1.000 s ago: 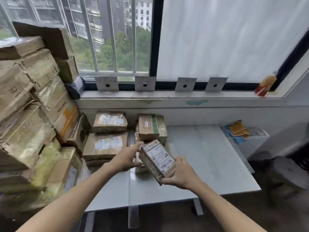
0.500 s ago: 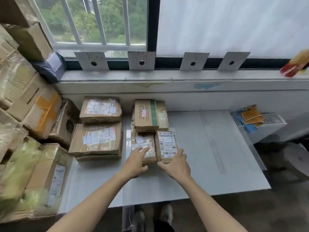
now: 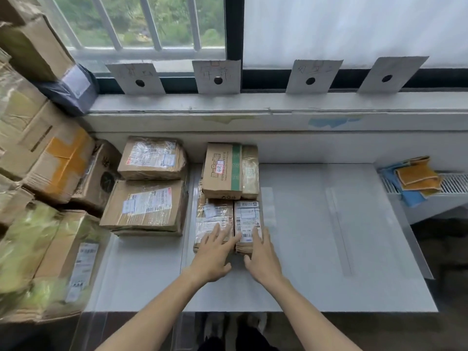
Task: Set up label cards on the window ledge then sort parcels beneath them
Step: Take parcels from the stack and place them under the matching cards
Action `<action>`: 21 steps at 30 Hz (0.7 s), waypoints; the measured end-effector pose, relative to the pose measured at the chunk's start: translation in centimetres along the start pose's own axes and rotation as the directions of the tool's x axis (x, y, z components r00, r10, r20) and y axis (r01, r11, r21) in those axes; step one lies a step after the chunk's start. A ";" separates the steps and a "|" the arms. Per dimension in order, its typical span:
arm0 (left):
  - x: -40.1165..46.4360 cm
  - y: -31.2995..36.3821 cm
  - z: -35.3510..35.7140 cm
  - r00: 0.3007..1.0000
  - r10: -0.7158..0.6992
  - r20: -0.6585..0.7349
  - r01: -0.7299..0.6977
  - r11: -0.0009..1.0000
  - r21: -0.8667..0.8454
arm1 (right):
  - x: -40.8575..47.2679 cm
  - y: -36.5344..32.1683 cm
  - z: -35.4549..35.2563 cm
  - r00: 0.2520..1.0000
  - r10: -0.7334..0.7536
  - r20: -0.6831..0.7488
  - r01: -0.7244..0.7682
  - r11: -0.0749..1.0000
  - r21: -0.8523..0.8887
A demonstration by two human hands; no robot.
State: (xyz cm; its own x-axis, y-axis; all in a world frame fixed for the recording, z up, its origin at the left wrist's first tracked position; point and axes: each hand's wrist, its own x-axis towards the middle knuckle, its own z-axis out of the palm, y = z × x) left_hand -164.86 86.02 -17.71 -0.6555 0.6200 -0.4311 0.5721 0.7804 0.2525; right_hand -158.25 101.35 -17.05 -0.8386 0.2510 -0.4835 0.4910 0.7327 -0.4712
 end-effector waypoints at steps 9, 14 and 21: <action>0.3 1.2 0.3 0.999 -0.048 0.008 0.046 0.990 0.131 | 1.2 1.4 -1.4 0.996 -0.069 0.062 0.077 0.988 -0.135; -1.2 1.8 1.5 0.988 -0.133 -0.081 0.141 0.983 0.115 | 1.2 2.4 -1.5 0.995 -0.098 0.027 0.102 0.980 -0.173; -5.6 1.0 2.7 0.980 -0.160 -0.115 0.170 0.981 0.088 | -0.2 2.3 -1.8 0.987 -0.158 -0.021 0.150 0.966 -0.210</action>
State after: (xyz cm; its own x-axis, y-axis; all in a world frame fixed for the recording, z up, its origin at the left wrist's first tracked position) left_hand -159.33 83.10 -17.38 -0.7906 0.4926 -0.3637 0.4934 0.8643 0.0981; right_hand -157.38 104.09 -16.68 -0.9102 0.1454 -0.3878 0.2993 0.8782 -0.3732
